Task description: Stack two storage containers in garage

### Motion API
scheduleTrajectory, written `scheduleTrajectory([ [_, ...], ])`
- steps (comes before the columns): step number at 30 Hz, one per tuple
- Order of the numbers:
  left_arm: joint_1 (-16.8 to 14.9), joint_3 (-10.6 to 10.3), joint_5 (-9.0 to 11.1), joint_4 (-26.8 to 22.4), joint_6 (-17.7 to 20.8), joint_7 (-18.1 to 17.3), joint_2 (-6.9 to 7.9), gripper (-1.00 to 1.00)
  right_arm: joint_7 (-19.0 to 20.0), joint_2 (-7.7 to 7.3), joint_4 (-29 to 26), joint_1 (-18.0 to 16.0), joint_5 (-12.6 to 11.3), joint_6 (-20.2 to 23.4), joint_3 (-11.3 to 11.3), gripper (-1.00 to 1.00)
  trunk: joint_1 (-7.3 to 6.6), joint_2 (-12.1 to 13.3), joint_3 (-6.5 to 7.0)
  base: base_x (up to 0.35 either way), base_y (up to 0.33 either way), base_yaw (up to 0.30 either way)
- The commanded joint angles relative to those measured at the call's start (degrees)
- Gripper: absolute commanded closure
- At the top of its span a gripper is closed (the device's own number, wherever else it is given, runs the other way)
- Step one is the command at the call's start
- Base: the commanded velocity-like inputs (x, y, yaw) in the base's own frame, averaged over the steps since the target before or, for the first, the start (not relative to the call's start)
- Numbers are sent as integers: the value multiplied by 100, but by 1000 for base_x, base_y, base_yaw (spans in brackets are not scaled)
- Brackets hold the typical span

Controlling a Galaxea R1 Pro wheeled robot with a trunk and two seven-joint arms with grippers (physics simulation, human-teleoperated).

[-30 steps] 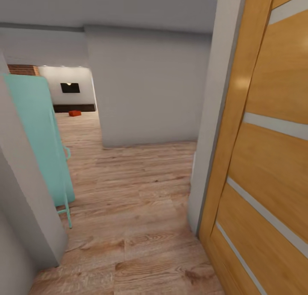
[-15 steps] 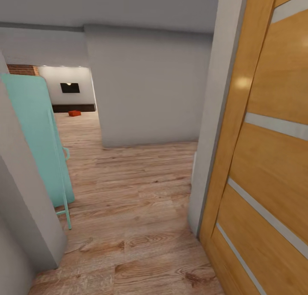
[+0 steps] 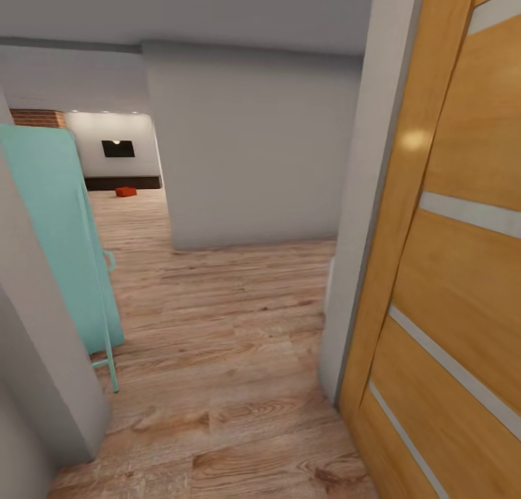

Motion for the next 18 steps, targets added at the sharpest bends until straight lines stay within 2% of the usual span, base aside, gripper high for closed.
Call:
scheduleTrajectory([
  [1,-2,4,56,3,-13,-8,1,-100,-10,6,11,-4,-51,-23,47,-100,2,-2,-6,253,0,0],
  [5,-2,6,54,3,-16,-8,1,-100,-10,13,11,-4,-54,-23,42,-100,2,-2,-6,173,0,0],
  [11,-2,4,52,3,-14,-8,2,-100,-3,24,11,-4,-55,-23,31,-100,2,-2,-6,27,0,4],
  [18,-2,8,59,3,-16,-8,2,-100,-9,24,11,-4,-52,-23,36,-100,2,-2,-6,1,0,185],
])
